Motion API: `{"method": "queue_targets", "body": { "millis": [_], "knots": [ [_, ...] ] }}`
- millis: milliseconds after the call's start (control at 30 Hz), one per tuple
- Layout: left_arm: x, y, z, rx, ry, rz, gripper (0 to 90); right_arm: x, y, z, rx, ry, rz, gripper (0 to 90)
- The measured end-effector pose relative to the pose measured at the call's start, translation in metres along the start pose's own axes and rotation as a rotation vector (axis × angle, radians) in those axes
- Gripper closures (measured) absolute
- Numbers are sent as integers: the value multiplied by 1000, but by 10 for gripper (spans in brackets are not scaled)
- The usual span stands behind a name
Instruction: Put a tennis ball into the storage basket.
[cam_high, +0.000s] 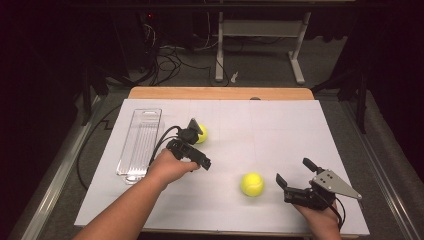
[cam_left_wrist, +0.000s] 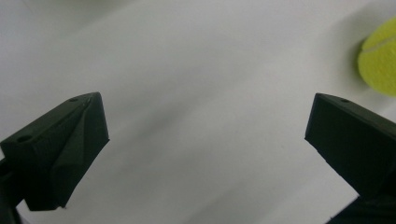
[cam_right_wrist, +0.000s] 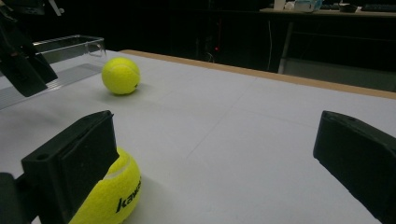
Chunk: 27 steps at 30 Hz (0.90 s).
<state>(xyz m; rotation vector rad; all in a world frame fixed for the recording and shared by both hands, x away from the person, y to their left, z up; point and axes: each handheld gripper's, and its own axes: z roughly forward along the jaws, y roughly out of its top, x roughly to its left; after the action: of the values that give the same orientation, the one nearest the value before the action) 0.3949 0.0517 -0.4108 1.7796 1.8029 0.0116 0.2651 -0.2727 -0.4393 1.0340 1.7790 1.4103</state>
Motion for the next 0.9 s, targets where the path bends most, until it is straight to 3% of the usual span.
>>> {"method": "queue_targets", "body": {
  "millis": [333,433,733,833,900],
  "knots": [
    [7,19,12,-62,13,-44,7,-1,0,0,-1,1,6,3],
    [12,26,17,-98,35,-54,7,-1,-1,0,1,4,4,3],
    [10,39,24,-151,23,-58,8,-2,-1,1,1,4,7,4],
    [11,43,30,-159,39,-52,8,-1,-1,0,-1,5,8,4],
    [14,49,34,-165,39,-70,8,-2,-1,0,-1,5,9,4]
  ]
}}
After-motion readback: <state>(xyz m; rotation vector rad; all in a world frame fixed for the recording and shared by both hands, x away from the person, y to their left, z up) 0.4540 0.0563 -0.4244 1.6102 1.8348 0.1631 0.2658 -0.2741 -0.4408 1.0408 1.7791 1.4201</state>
